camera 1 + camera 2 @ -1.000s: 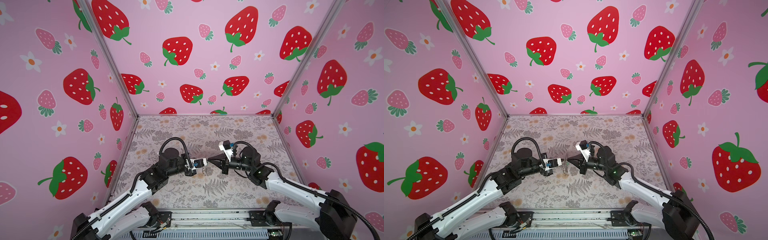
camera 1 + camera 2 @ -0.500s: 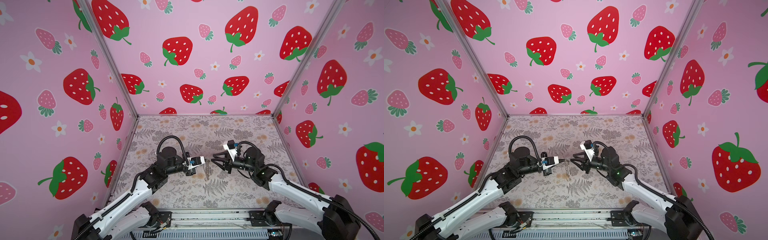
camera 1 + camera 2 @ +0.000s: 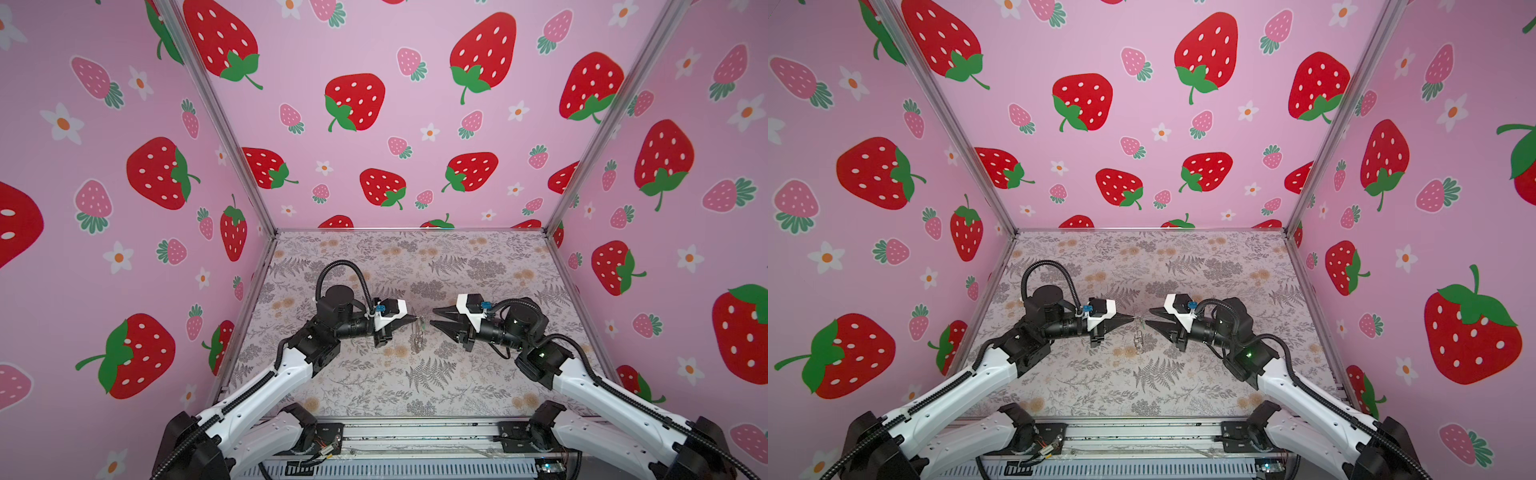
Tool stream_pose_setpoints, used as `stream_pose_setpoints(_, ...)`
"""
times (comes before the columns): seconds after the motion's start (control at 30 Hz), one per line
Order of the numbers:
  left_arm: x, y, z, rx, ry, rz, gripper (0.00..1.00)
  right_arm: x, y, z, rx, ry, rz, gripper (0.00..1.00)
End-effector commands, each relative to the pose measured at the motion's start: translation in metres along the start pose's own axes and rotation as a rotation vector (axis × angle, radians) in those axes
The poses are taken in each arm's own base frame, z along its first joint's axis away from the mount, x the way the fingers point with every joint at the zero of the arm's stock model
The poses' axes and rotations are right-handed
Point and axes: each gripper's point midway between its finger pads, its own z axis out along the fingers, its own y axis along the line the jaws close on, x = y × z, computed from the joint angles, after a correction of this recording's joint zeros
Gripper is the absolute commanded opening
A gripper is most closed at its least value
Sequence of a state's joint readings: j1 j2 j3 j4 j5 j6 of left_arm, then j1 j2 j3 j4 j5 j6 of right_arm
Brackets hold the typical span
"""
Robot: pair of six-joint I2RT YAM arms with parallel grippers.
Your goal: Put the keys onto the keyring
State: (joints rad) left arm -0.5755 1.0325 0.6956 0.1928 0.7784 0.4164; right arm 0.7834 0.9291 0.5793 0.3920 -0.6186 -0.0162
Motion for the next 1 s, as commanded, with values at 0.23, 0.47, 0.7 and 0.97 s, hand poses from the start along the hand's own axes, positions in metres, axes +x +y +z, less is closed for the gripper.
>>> stream_pose_setpoints(0.23,-0.032,-0.002,0.002,0.089,-0.103,-0.008,0.0,-0.008,0.009,0.007,-0.071,-0.013,-0.188,0.23)
stream_pose_setpoints(0.47,-0.033,0.0,0.004,0.091,-0.1,-0.016,0.0,-0.003,0.01,0.011,-0.066,-0.007,-0.202,0.19)
stream_pose_setpoints(0.7,-0.032,0.002,0.005,0.091,-0.098,-0.021,0.0,-0.01,0.004,0.01,-0.006,-0.035,-0.226,0.13)
stream_pose_setpoints(0.97,-0.037,0.003,0.007,0.091,-0.093,-0.013,0.0,-0.006,0.0,0.012,0.014,-0.02,-0.219,0.09)
